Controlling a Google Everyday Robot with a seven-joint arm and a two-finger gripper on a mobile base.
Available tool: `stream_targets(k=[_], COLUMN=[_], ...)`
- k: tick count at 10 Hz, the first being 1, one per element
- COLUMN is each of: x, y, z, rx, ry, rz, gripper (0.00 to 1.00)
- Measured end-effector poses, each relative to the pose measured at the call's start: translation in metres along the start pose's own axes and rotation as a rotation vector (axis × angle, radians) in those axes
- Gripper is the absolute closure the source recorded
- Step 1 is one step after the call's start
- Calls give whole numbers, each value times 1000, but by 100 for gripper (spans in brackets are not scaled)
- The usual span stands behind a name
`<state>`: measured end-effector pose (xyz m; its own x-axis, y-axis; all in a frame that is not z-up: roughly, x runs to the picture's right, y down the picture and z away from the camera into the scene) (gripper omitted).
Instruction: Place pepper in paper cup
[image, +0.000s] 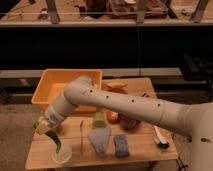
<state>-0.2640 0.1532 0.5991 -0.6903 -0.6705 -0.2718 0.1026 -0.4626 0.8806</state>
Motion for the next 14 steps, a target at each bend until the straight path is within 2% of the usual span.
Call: stream_targets(k=[2,5,8,12,14], x=[-14,-20,-30,-38,-39], y=[5,8,10,6,8], z=[9,22,39,44,41], rx=[-17,-20,-18,-22,-22], ry=[-2,6,48,102,109], rz=[-18,-53,-65,-80,-81], gripper=[98,98,98,98,98])
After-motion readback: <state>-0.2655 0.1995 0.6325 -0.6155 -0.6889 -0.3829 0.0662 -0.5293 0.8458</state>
